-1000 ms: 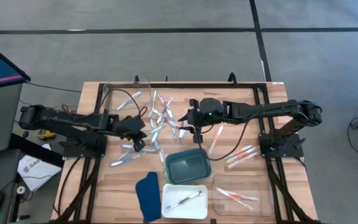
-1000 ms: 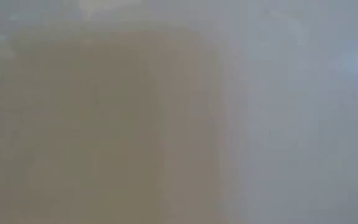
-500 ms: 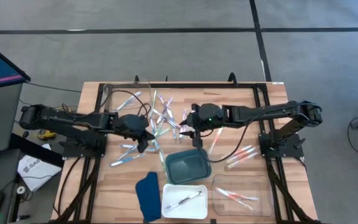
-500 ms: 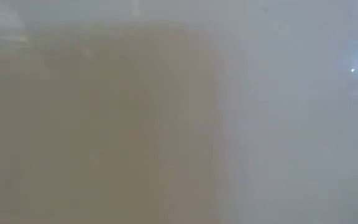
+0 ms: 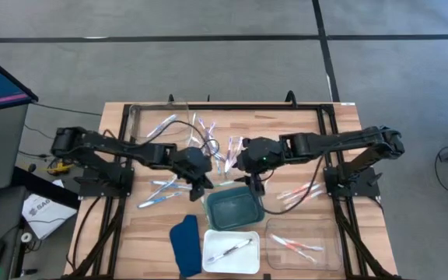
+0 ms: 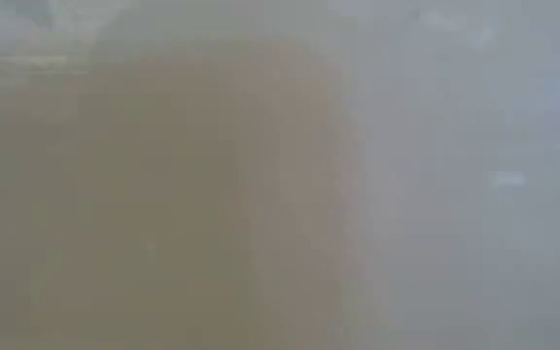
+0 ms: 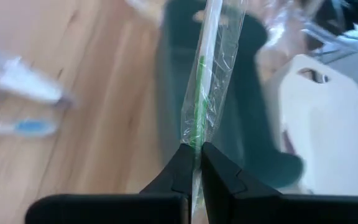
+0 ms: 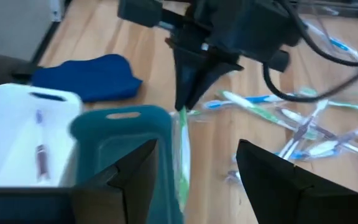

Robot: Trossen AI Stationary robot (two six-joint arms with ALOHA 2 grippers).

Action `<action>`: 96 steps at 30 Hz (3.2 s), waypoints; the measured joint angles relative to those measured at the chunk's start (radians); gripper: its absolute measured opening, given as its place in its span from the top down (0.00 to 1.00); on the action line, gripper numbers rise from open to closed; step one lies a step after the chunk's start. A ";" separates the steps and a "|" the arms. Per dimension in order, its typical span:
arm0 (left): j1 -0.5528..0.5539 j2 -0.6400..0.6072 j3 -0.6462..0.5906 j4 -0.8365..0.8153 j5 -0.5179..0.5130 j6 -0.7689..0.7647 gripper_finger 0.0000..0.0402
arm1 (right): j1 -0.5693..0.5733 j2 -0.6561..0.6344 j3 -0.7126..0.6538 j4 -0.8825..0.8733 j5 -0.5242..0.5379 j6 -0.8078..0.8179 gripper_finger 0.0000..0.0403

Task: Pick & Place Toothbrushes
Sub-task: Put the green toothbrush into the green bin

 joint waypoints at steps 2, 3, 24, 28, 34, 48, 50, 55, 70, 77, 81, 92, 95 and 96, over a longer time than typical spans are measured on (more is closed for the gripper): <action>-0.012 0.006 0.026 0.004 0.001 0.019 0.99 | 0.012 0.000 0.035 -0.057 0.000 0.007 0.48; -0.017 0.004 0.034 0.006 0.001 0.022 0.99 | 0.016 0.000 0.052 -0.088 0.000 0.014 0.48; -0.066 -0.001 0.045 0.167 -0.026 -0.246 0.99 | 0.080 0.070 0.095 -0.222 -0.004 -0.084 0.50; -0.072 0.002 0.045 0.170 -0.044 -0.243 0.99 | 0.091 0.138 0.091 -0.234 -0.004 -0.101 0.51; -0.083 0.020 0.044 0.163 -0.050 -0.229 0.98 | 0.090 0.183 0.093 -0.274 -0.003 -0.074 0.51; -0.077 0.088 0.043 0.190 -0.039 -0.217 0.98 | 0.088 0.181 0.093 -0.259 -0.003 -0.072 0.56; -0.077 0.084 0.043 0.189 -0.039 -0.217 0.98 | 0.088 0.181 0.093 -0.252 -0.001 -0.072 0.57; -0.077 0.083 0.043 0.189 -0.043 -0.216 0.98 | 0.088 0.181 0.093 -0.252 -0.001 -0.072 0.66; -0.077 0.083 0.043 0.194 -0.042 -0.179 0.96 | 0.087 0.181 0.093 -0.256 0.004 -0.071 0.94; -0.084 0.078 0.044 0.205 -0.024 -0.121 0.84 | 0.089 0.180 0.093 -0.284 0.000 -0.075 0.92; -0.090 0.064 0.045 0.205 -0.001 -0.088 0.80 | 0.089 0.180 0.093 -0.293 -0.001 -0.079 0.95; -0.163 -0.127 0.033 0.212 0.007 0.086 0.77 | 0.090 0.180 -0.014 -0.210 -0.084 -0.102 0.94; -0.180 -0.202 -0.009 0.225 -0.070 0.098 0.77 | 0.092 0.180 -0.047 -0.170 -0.130 -0.106 0.95; -0.185 -0.229 -0.028 0.228 -0.101 0.099 0.77 | 0.094 0.180 -0.051 -0.164 -0.130 -0.106 0.95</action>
